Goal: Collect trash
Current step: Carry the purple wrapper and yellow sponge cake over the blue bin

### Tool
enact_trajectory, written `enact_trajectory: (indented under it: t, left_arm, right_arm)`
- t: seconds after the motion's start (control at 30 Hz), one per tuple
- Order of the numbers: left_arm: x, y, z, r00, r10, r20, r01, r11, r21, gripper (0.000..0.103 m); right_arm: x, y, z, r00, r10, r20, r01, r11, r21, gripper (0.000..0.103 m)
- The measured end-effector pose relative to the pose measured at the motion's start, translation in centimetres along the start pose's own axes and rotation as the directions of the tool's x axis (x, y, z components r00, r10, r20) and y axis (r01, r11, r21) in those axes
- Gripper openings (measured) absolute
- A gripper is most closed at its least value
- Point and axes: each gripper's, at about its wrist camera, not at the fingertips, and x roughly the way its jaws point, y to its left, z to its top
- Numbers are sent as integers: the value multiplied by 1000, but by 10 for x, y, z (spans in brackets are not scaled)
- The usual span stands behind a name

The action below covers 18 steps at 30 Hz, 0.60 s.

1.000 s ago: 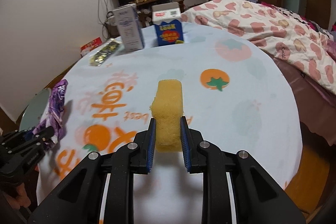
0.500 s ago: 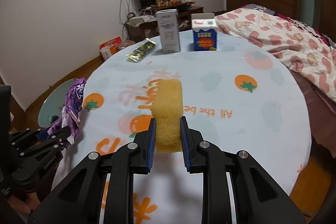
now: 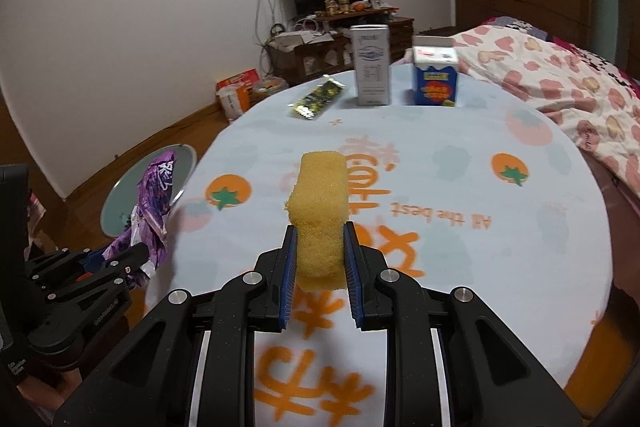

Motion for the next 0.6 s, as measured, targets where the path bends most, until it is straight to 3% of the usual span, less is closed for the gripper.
enact_trajectory:
  t: [0.6]
  left_arm:
    - [2, 49, -5, 998, 55, -14, -56, 994, -93, 20]
  right_arm:
    - [21, 54, 12, 995, 99, -15, -100, 993, -57, 23]
